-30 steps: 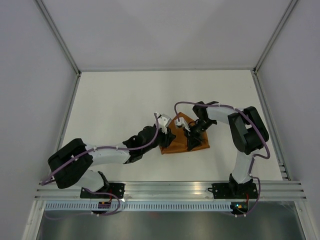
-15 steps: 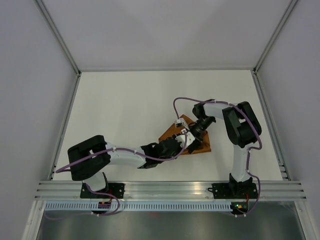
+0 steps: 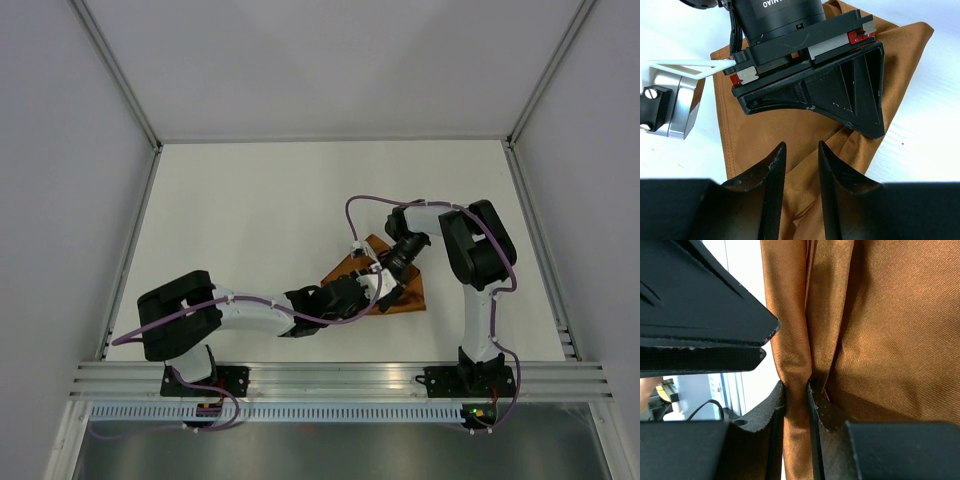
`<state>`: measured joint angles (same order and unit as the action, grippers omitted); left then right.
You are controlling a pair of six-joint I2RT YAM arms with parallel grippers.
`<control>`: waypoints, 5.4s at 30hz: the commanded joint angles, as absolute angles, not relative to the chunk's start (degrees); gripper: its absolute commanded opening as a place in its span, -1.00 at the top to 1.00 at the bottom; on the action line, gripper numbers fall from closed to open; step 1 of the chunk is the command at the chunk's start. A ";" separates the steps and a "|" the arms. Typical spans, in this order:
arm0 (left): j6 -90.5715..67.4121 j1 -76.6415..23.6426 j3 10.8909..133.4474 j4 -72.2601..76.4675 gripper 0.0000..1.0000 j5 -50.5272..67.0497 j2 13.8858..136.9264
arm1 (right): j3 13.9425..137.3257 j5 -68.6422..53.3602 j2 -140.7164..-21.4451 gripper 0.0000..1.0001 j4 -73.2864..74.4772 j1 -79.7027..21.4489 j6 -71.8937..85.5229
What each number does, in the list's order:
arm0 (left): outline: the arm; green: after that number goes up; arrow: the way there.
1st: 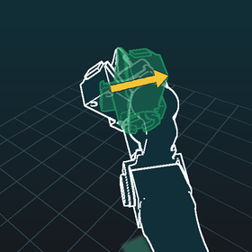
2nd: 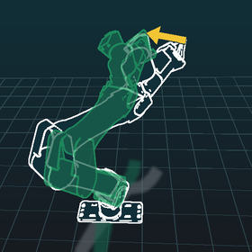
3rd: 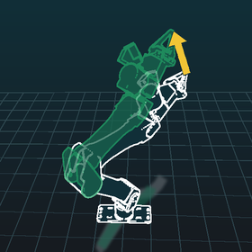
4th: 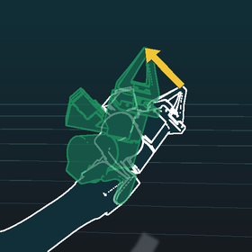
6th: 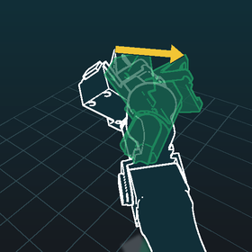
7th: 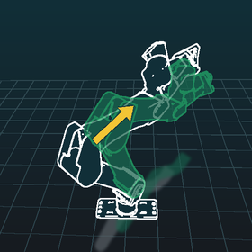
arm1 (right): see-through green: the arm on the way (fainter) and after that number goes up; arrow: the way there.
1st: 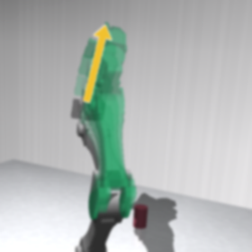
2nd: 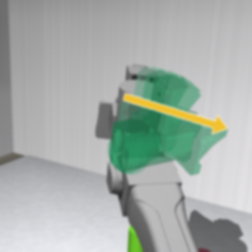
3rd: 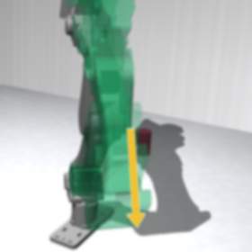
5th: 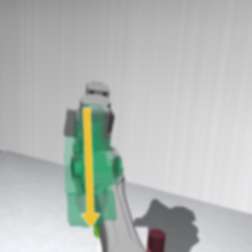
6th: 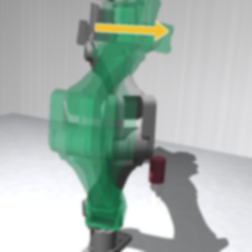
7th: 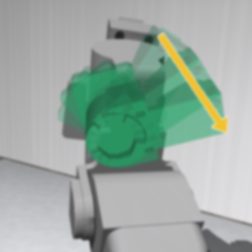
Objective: Fold the napkin, place the utensils inside, and roll it up
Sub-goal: Roll the napkin at the center of the board.
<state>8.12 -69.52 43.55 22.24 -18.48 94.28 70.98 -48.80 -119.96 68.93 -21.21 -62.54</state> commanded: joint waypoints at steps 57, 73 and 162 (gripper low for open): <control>7.91 -72.42 48.43 23.73 0.19 -6.07 104.94 | 71.72 -39.29 -125.33 0.77 59.85 -20.83 -64.25; 7.82 -72.33 48.95 21.89 0.95 -0.26 106.87 | 70.49 -39.64 -121.65 0.49 58.27 -20.83 -60.47; -19.24 -50.80 44.04 37.17 0.63 34.37 116.11 | 35.59 -28.04 -80.33 0.66 28.47 -28.74 -53.17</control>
